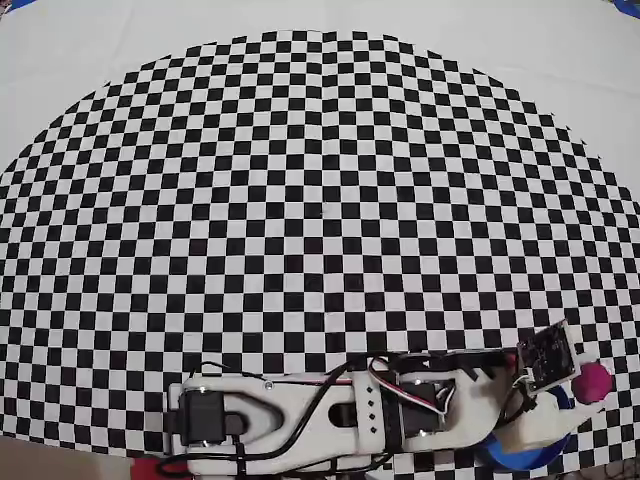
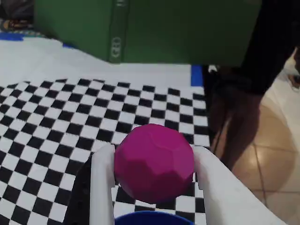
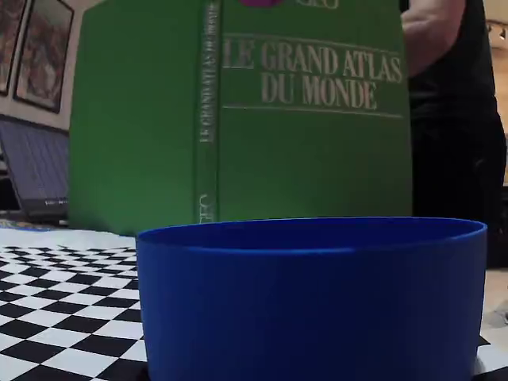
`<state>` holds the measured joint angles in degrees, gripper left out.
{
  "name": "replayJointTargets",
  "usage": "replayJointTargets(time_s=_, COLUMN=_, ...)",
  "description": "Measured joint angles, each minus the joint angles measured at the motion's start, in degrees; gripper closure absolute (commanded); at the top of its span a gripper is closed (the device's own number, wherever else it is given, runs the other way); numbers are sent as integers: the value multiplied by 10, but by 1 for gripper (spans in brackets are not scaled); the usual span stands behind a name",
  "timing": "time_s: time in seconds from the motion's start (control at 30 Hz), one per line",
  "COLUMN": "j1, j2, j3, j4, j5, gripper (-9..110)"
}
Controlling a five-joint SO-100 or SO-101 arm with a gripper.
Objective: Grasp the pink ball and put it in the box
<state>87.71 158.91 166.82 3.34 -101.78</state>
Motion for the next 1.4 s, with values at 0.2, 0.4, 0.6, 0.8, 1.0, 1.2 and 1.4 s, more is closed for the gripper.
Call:
replayJointTargets(time_s=0.2, j1=0, j2=17, j3=11, j4=9, j5=0, gripper=101)
replayJointTargets(time_s=0.4, j1=0, j2=28, j3=25, j4=19, j5=0, gripper=101)
replayJointTargets(time_s=0.6, j1=2, j2=28, j3=27, j4=47, j5=0, gripper=101)
replayJointTargets(time_s=0.8, j1=4, j2=43, j3=39, j4=63, j5=9, gripper=101)
replayJointTargets(time_s=1.0, j1=4, j2=43, j3=39, j4=79, j5=38, gripper=101)
replayJointTargets(time_s=1.2, j1=4, j2=43, j3=39, j4=92, j5=63, gripper=101)
replayJointTargets(time_s=1.4, j1=7, j2=43, j3=39, j4=115, j5=90, gripper=101)
